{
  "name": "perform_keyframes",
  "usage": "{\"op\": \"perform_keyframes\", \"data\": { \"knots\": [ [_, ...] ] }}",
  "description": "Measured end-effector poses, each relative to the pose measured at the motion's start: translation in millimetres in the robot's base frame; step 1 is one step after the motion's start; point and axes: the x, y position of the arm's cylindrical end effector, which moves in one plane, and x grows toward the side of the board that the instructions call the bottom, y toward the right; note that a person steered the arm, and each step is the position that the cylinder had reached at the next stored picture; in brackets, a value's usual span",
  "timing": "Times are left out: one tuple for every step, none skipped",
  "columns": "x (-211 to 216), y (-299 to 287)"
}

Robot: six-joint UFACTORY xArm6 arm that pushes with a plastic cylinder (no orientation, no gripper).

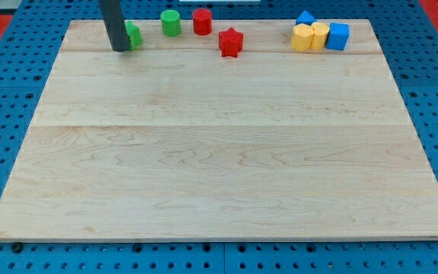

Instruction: Place the red star to the bottom of the red circle

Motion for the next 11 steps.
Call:
{"op": "perform_keyframes", "data": {
  "knots": [
    [29.6,4.5],
    [67.7,57.2],
    [69.6,134.8],
    [65.1,214.4],
    [10.4,205.2],
    [-17.4,206.7],
    [-15.4,223.8],
    [-45.1,250.6],
    [-59.7,238.4],
    [-57.6,199.7],
    [-47.3,171.9]
  ]
}}
